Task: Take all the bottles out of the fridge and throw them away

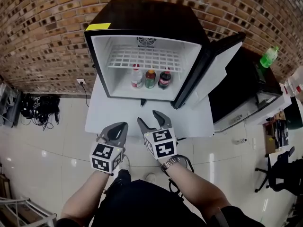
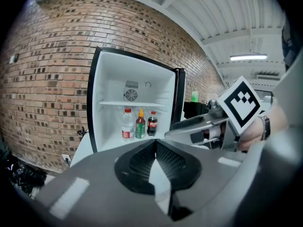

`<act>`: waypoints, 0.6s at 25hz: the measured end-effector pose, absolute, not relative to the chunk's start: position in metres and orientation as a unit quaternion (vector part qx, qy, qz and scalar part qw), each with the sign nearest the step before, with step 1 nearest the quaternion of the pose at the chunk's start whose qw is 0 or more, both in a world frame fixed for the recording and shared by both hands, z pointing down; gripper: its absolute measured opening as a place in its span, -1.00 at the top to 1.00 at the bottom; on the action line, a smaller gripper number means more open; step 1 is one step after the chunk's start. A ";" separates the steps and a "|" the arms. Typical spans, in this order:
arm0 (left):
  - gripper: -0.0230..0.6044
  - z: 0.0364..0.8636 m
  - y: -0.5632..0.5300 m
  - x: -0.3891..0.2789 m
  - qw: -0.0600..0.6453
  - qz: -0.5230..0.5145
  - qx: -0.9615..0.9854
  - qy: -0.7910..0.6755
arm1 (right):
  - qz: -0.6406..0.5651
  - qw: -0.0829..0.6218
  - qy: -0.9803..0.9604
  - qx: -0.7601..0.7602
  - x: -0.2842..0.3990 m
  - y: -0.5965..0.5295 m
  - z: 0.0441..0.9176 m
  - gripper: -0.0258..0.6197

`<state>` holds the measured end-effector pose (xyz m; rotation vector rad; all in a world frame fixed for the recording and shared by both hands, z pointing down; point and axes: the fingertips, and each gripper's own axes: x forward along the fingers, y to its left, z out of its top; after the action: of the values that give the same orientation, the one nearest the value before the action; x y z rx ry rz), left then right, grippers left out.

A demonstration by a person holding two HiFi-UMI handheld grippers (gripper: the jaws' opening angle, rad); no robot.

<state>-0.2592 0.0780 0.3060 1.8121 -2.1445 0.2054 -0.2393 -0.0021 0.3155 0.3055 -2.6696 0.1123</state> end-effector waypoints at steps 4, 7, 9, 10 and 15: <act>0.92 0.303 0.070 -0.293 0.163 0.079 0.646 -0.742 | 0.043 0.232 -0.963 0.127 -0.278 -0.012 0.320 0.12; 0.92 0.299 0.060 -0.316 0.155 0.082 0.658 -0.732 | 0.046 0.236 -0.960 0.144 -0.306 -0.023 0.324 0.06; 0.92 0.299 0.054 -0.329 0.154 0.086 0.667 -0.724 | 0.050 0.241 -0.956 0.157 -0.324 -0.031 0.329 0.06; 0.92 0.300 0.052 -0.336 0.154 0.088 0.671 -0.720 | 0.052 0.244 -0.954 0.164 -0.332 -0.036 0.333 0.06; 0.92 0.303 0.040 -0.364 0.154 0.102 0.689 -0.701 | 0.060 0.257 -0.943 0.203 -0.368 -0.063 0.349 0.01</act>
<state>-0.3644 0.0403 0.3029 1.9749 -2.0105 0.2913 -0.3678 -0.0632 0.3493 0.5503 -2.5588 0.1626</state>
